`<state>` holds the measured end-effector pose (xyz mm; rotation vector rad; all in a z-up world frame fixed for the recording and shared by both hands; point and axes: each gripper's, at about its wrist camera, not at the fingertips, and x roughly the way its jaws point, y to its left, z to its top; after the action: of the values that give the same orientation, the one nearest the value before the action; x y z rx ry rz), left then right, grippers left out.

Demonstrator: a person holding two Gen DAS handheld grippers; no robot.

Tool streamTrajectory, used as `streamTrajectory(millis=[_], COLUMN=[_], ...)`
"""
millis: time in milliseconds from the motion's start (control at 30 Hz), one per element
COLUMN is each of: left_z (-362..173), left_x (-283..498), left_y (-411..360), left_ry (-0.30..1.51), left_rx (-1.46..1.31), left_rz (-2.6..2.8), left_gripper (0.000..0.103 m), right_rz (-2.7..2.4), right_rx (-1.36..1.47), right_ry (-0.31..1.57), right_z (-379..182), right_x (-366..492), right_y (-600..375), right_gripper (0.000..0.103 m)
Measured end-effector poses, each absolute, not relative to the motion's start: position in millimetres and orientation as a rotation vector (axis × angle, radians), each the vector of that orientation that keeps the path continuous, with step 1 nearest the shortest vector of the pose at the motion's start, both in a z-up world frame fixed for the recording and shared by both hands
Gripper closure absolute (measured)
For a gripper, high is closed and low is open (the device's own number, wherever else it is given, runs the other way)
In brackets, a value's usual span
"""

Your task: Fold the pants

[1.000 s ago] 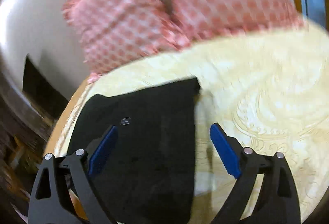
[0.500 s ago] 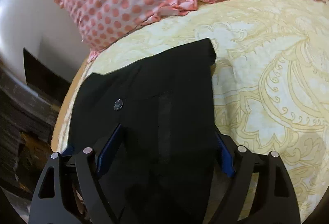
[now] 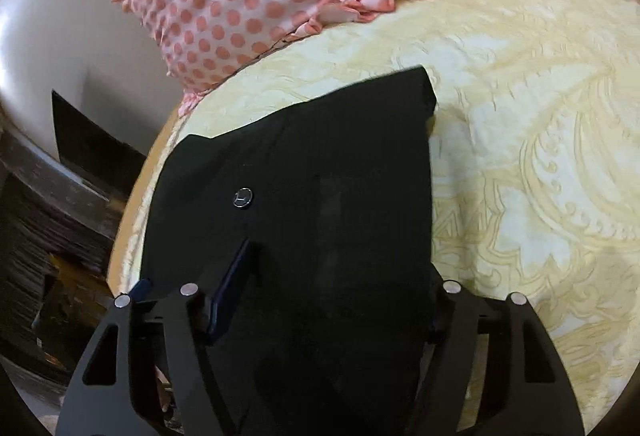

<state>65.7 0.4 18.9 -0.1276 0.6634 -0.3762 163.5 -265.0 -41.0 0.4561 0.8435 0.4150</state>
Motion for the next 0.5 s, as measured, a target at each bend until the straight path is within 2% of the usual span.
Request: streamTrajectory(millis=[67,300,500], left_z=[26,55,51], left_x=[66,76,112], left_y=[6,45,73], left_ry=[0.668,0.617,0.709], left_rx=[-0.164,-0.208,-0.256], left_rz=[-0.394,-0.297,-0.263], left_gripper=[0.002,0.002,0.002], right_rz=[0.418,0.452,0.45], right_rx=[0.444,0.375,0.447], right_ry=[0.839,0.767,0.823], right_z=[-41,-28,-41], right_x=[162,155,166], right_y=[-264,-257,-266], right_gripper=[0.034,0.063,0.064])
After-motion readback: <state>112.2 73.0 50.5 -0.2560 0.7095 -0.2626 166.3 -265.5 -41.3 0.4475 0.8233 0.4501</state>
